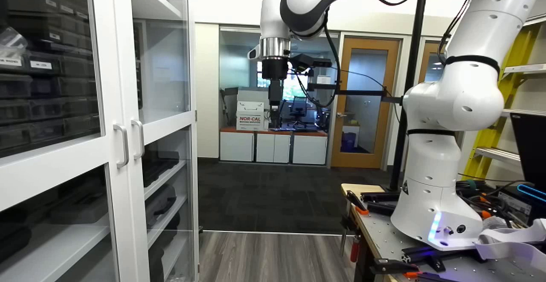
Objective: Open the door
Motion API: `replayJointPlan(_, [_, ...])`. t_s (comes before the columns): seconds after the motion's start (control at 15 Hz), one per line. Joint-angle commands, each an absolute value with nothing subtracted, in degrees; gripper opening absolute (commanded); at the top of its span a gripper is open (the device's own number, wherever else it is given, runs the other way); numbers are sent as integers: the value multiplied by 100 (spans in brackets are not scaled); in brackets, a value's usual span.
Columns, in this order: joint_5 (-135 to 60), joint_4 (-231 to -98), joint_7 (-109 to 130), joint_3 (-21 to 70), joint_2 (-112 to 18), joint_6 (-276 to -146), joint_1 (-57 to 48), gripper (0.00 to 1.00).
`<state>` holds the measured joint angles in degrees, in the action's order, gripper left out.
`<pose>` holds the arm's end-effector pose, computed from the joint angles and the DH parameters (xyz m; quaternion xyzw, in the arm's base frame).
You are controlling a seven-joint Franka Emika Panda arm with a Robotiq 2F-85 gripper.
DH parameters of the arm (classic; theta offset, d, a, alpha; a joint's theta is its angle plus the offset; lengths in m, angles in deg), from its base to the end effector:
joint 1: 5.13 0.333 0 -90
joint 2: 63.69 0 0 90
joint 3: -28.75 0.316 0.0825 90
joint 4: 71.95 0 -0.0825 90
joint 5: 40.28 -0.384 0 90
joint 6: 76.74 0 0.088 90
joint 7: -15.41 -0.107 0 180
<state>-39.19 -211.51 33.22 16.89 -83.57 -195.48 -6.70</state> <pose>0.4192 -0.1026 0.4281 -0.9984 -0.0493 0.0040 0.0288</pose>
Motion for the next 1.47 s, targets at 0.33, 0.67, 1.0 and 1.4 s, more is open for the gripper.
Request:
replayJointPlan(0.33, [-3921, -21179, 3156, 1995, -8114, -20492, -723, 100])
replayJointPlan(0.67, [-4125, -21223, 2626, 2172, -7720, -22000, -693, 100])
replayJointPlan(1.0, [-4228, -21106, 2067, 2376, -7149, -23225, -686, 100])
replayJointPlan(1.4, [-4115, -21037, 1906, 2556, -6850, -23671, -689, 100])
